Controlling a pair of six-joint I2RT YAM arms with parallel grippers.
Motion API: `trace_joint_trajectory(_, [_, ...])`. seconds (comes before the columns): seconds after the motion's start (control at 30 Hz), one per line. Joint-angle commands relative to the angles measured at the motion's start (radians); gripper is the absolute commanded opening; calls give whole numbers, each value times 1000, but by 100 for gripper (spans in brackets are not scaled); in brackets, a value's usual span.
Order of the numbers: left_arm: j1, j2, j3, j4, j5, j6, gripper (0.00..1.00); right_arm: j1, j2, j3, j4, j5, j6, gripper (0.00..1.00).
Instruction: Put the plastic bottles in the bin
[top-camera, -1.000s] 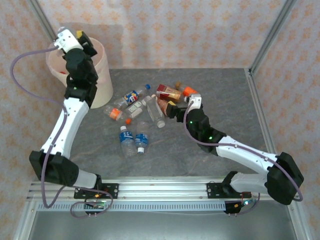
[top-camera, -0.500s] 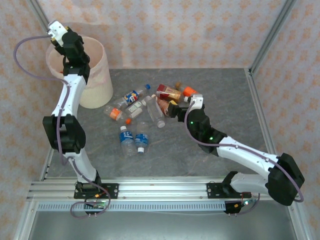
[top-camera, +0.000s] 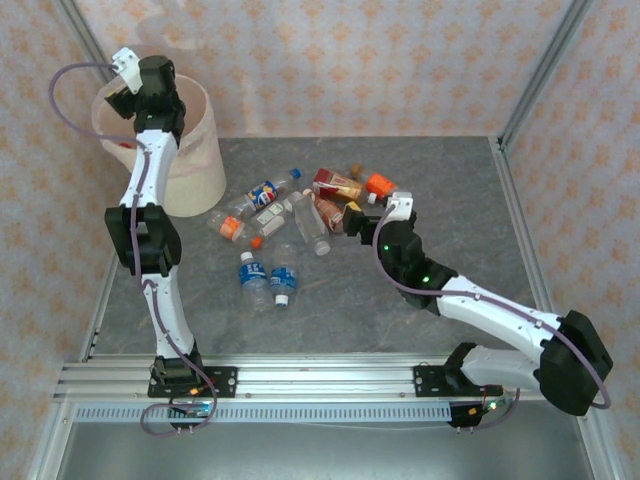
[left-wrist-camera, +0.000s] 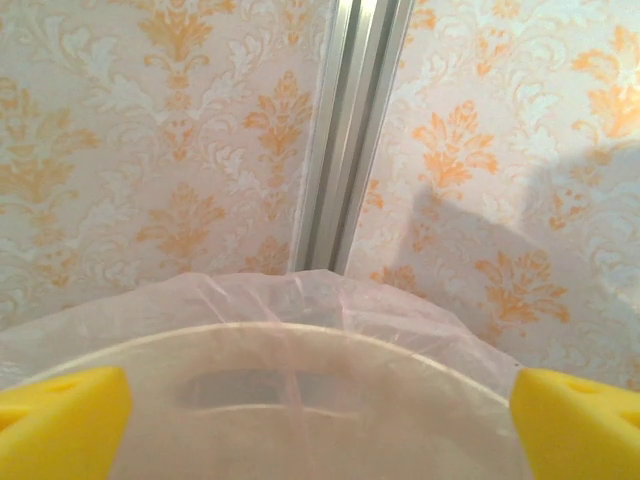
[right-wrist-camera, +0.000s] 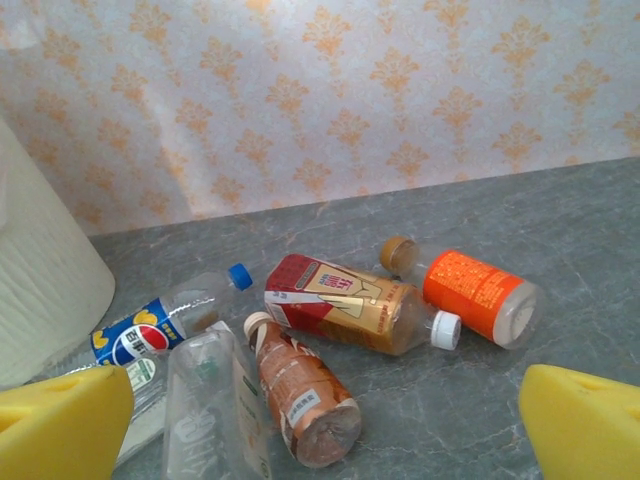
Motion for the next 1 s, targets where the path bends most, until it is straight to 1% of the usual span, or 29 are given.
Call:
trace_joint_trajectory(0.0, [2, -77, 32, -98, -5, -63, 100, -40, -32, -30, -22, -3, 78, 99])
trace_joint_trajectory(0.13, [2, -141, 7, -164, 89, -123, 100, -123, -15, -25, -62, -150, 145, 99])
trace_joint_trajectory(0.2, [1, -181, -18, -200, 157, -159, 100, -150, 3, -9, -98, -190, 156, 99])
trace_joint_trajectory(0.27, [-1, -237, -79, -217, 214, -206, 100, -172, 21, -2, -122, -199, 169, 99])
trace_joint_trajectory(0.4, [-32, -406, -273, -177, 271, -264, 100, -218, 37, -2, -130, -257, 203, 99])
trace_joint_trajectory(0.5, [-103, -528, -400, -189, 223, -257, 100, -232, 43, 2, -146, -261, 220, 99])
trace_joint_trajectory(0.63, [-235, -691, -562, -250, 143, -270, 100, -236, 36, -6, -139, -244, 240, 99])
trace_joint_trajectory(0.7, [-303, -761, -643, -292, 138, -298, 100, -238, 29, -14, -126, -254, 235, 99])
trace_joint_trajectory(0.83, [-448, -864, -761, -468, 84, -353, 100, -238, 10, -34, -102, -256, 224, 99])
trace_joint_trajectory(0.9, [-509, -896, -797, -574, 101, -363, 100, -237, 6, -43, -96, -257, 212, 99])
trace_joint_trajectory(0.93, [-536, -907, -804, -656, 104, -388, 100, -238, 4, -46, -91, -261, 206, 99])
trace_joint_trajectory(0.97, [-551, -921, -821, -710, 140, -390, 100, -238, 4, -49, -86, -268, 198, 99])
